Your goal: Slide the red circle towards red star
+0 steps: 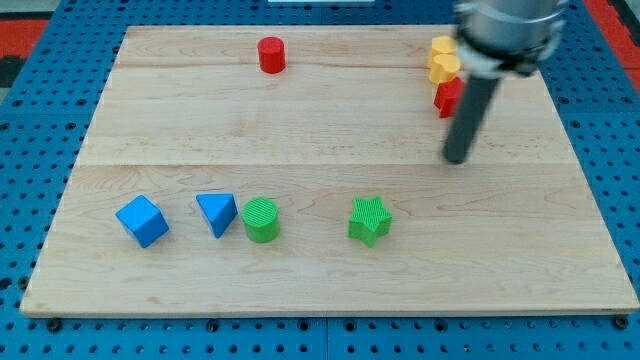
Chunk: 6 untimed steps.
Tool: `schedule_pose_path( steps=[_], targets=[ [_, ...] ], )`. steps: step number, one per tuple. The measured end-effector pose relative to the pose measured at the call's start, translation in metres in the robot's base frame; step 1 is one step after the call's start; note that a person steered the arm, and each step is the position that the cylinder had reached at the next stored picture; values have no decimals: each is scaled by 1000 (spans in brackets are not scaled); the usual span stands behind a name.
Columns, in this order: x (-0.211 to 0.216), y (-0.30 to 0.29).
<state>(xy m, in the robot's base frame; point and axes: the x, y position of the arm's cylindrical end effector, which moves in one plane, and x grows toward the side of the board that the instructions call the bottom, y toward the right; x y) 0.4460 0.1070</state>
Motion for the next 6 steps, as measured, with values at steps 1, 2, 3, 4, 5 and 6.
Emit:
schedule_pose_path(
  steps=[1, 2, 3, 4, 5, 6],
  targets=[
    [-37, -119],
    [-59, -220],
    [-121, -279],
    [-178, -255],
    [-210, -207],
    [-212, -175]
  ],
)
